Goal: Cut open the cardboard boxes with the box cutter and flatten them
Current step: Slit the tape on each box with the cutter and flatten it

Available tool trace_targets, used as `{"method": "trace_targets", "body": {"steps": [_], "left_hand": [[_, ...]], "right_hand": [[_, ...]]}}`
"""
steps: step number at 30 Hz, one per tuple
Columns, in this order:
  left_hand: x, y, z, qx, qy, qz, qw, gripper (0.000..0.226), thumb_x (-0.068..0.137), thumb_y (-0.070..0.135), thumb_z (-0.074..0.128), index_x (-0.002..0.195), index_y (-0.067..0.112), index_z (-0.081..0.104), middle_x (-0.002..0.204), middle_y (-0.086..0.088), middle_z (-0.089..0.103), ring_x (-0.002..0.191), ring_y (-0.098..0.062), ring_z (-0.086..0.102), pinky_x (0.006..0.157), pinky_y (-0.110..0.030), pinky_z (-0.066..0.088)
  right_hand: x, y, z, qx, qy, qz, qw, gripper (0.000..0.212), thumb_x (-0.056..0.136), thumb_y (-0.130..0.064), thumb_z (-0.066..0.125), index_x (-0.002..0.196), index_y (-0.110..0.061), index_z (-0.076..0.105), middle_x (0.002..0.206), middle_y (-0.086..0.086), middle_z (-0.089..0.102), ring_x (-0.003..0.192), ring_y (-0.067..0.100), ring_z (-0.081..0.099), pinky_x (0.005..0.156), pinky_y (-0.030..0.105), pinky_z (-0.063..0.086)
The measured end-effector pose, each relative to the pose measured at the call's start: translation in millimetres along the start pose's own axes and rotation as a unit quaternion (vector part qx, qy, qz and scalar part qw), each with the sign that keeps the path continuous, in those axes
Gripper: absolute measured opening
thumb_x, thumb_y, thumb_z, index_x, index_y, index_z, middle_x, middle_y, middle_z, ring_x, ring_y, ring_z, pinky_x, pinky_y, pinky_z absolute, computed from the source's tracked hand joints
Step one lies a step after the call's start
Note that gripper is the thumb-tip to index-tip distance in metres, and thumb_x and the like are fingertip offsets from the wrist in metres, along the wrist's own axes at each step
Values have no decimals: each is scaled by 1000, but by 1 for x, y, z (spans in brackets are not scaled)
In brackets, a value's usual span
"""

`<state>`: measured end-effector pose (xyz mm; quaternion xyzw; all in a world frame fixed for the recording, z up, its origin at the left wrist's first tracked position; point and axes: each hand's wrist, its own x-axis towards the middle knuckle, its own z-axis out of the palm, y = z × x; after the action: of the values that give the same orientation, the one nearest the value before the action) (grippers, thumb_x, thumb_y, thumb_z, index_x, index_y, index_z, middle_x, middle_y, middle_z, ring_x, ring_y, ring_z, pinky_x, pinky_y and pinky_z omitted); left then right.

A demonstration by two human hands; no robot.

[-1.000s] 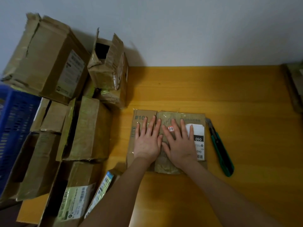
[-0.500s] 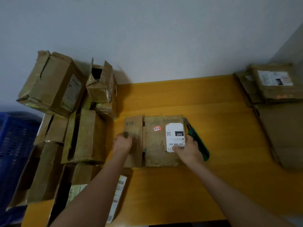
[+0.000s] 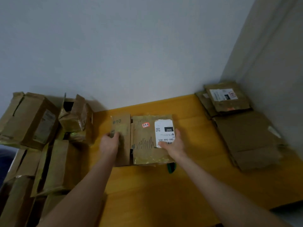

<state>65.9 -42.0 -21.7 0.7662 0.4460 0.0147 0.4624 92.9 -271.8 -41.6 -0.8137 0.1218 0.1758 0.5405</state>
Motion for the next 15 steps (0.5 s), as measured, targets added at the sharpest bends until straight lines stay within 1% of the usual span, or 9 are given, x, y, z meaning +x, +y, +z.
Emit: {"method": "trace_targets", "body": {"steps": [1,3,5,7,9,10,12,13,15], "left_hand": [[-9,8,8,-24,-8,-6,1000,51,93,37,60,136,12,46,119,-11,60,103,-28,59,90,-45,51],[-26,27,29,-62,-35,-10,997,53,91,32,65,134,10,44,117,-10,59,98,-27,59,86,-42,51],[-46,45,52,-81,-69,-17,994,52,89,29,68,131,7,46,113,-10,59,96,-27,58,83,-41,50],[-67,58,80,-83,-115,-32,989,47,89,24,68,128,5,50,112,-12,60,98,-28,58,83,-41,49],[-91,68,112,-88,-155,-42,983,41,91,16,65,128,7,51,115,-13,60,99,-28,58,82,-42,50],[-104,72,129,-101,-164,-41,980,38,92,13,64,127,10,51,115,-13,60,95,-27,59,80,-41,50],[-129,86,165,-136,-165,-33,976,33,93,8,62,124,14,53,111,-14,62,87,-24,60,71,-37,51],[-141,93,182,-155,-165,-31,973,31,93,7,62,121,14,53,111,-14,63,86,-25,60,68,-35,51],[-160,105,215,-180,-179,-34,967,30,93,6,61,121,15,54,115,-15,63,93,-28,60,72,-37,52]], "right_hand": [[5,3,-12,7,6,-8,1000,84,77,-17,79,143,-23,28,120,-5,62,104,16,60,90,39,51],[16,6,-42,5,18,-22,1000,89,77,-19,79,146,-28,23,122,-7,62,106,17,61,91,43,51],[29,10,-81,-17,26,-41,999,89,76,-24,79,145,-32,24,121,-11,61,108,18,61,90,45,52],[43,15,-127,-65,38,-52,996,85,76,-28,79,144,-31,27,120,-12,58,109,20,59,88,43,51],[54,24,-174,-108,58,-51,991,83,75,-32,79,143,-32,31,124,-4,55,110,23,56,88,44,51],[57,29,-197,-126,65,-44,989,82,75,-33,78,143,-32,31,125,1,53,110,25,55,89,44,50],[63,39,-238,-168,88,-34,981,80,79,-35,74,145,-31,28,130,7,46,115,28,50,92,42,47],[65,42,-256,-209,106,-36,971,80,81,-36,72,147,-29,26,134,9,42,120,29,45,95,42,43],[67,48,-287,-293,147,-66,943,82,83,-42,69,148,-25,22,142,10,34,127,28,36,101,40,37]]}}
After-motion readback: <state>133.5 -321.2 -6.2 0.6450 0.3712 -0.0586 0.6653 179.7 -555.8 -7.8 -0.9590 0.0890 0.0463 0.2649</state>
